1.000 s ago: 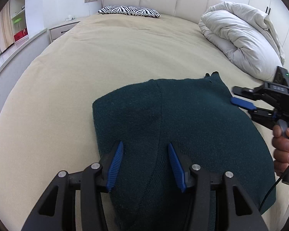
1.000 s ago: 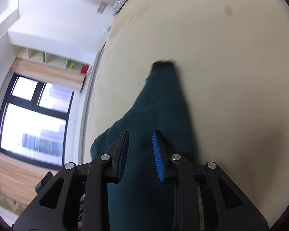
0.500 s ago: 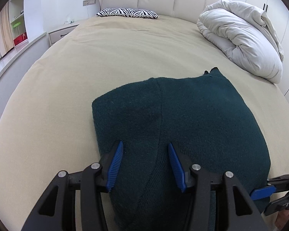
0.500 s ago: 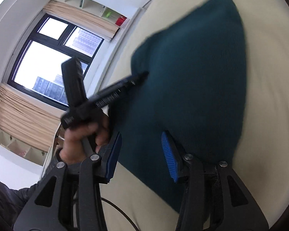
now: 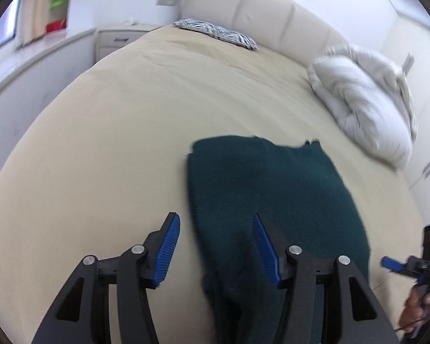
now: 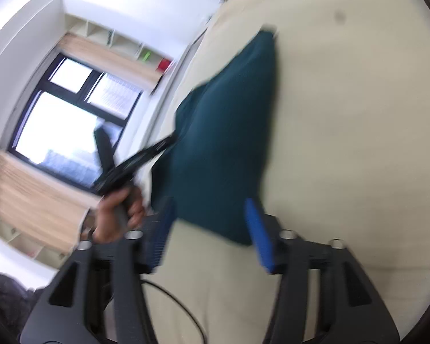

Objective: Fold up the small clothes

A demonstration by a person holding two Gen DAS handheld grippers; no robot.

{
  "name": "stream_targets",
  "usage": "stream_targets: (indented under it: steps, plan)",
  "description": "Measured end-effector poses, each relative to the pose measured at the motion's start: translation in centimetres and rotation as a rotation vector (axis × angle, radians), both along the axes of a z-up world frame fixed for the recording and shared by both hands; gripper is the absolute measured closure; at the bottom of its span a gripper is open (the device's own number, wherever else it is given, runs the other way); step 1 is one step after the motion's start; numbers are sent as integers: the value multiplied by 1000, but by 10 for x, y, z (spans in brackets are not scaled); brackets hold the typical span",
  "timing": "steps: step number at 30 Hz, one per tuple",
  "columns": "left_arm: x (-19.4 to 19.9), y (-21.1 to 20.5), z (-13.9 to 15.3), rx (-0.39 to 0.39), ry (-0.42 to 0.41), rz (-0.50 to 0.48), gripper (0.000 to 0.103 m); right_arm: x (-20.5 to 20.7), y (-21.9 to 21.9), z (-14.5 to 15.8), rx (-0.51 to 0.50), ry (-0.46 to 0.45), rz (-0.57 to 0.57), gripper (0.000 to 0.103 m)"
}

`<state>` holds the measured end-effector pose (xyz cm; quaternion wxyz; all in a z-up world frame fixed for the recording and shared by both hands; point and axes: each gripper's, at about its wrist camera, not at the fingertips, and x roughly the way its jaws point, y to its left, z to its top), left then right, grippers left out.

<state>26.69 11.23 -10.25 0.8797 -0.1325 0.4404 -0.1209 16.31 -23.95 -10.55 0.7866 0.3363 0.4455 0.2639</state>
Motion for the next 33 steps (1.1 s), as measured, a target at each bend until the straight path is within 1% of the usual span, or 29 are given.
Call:
stream_targets:
  steps: [1,3,5,7,8,9,10,12,16,18,20,24,25,26,27,29,30,32,33]
  plan:
    - [1,9,-2,-33,22,17,45,6,-8,0,-1,11,-28,30]
    - [5,17,-9,-70,70,21,45,17,-20,-2,28,28,-50,30]
    - [8,18,-16,-102,115,0,45,31,-22,-6,39,37,-67,30]
    - [12,18,-26,-183,173,-22,45,45,-25,-16,74,71,-61,30]
    - [12,17,-29,-202,187,-24,42,54,-22,-22,91,91,-58,30]
    - [13,14,-31,-198,195,-32,41,60,-1,-28,102,111,-52,30]
    - [14,10,-32,-192,205,-45,39,67,11,-33,104,128,-43,30]
    - [18,7,-36,-208,226,-58,36,79,23,-40,92,153,-31,30]
    - [29,9,-42,-283,280,-60,35,91,30,-46,81,179,3,30]
    - [34,7,-43,-292,302,-64,35,97,32,-48,93,188,15,32]
    - [38,4,-43,-298,321,-69,35,101,34,-50,104,207,32,36]
    - [44,-10,-45,-275,348,-98,36,102,38,-52,64,224,47,37]
    - [45,-12,-45,-276,352,-95,38,103,40,-52,56,227,47,37]
    - [46,-14,-45,-276,355,-92,43,103,41,-51,49,228,46,37]
    - [47,-15,-45,-275,359,-88,47,103,42,-51,34,228,42,40]
    - [46,-19,-48,-281,369,-93,60,93,39,-44,15,225,36,44]
    - [45,-19,-48,-280,367,-93,62,89,38,-42,4,221,30,49]
    - [41,-17,-45,-282,364,-91,73,82,37,-37,-11,213,22,54]
    - [38,-16,-42,-288,361,-87,75,78,37,-33,-22,207,16,56]
